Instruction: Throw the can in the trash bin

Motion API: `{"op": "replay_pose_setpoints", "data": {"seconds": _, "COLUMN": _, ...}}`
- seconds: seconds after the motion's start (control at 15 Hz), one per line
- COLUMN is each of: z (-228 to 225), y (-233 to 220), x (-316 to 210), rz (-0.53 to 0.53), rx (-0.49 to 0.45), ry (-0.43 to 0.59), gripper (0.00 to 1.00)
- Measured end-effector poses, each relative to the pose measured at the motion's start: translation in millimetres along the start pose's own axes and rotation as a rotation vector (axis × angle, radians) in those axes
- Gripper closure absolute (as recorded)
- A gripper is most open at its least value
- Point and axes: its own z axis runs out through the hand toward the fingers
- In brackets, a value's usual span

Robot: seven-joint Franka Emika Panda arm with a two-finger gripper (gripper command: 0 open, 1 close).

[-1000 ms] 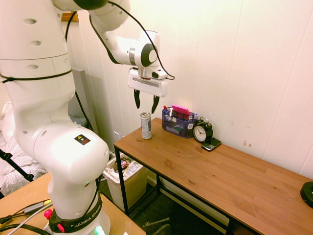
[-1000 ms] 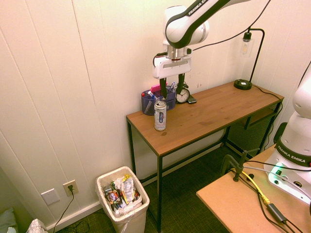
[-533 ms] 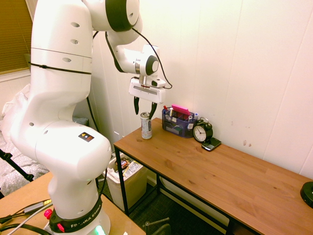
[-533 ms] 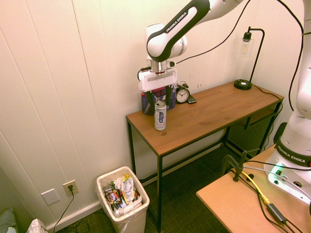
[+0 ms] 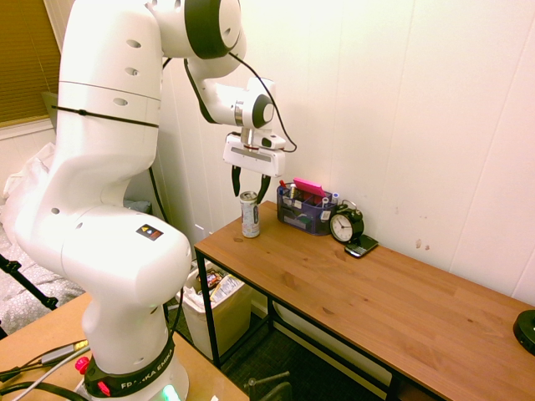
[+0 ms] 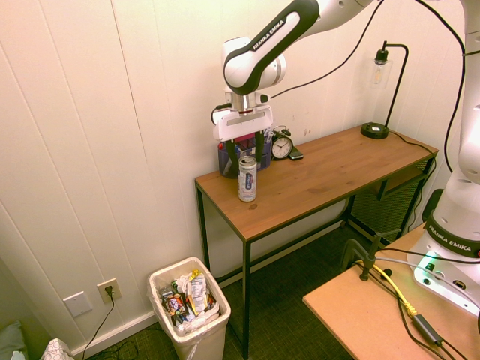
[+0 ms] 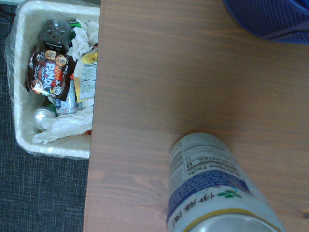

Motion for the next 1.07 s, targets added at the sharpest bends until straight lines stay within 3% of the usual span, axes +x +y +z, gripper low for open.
{"op": "replay_pose_setpoints", "data": {"seconds": 0.4, "z": 20.1, "y": -5.4, "x": 4.7, "rz": 0.002, "rx": -0.023, "ry": -0.021, "gripper": 1.00}}
{"op": "replay_pose_setpoints", "data": {"seconds": 0.73, "z": -15.3, "y": -8.3, "x": -0.7, "rz": -0.011, "rx": 0.020, "ry": 0.009, "gripper": 1.00}}
{"op": "replay_pose_setpoints", "data": {"seconds": 1.07, "z": -71.0, "y": -87.4, "x": -116.9, "rz": -0.178, "rx": 0.026, "ry": 0.027, "gripper": 1.00}}
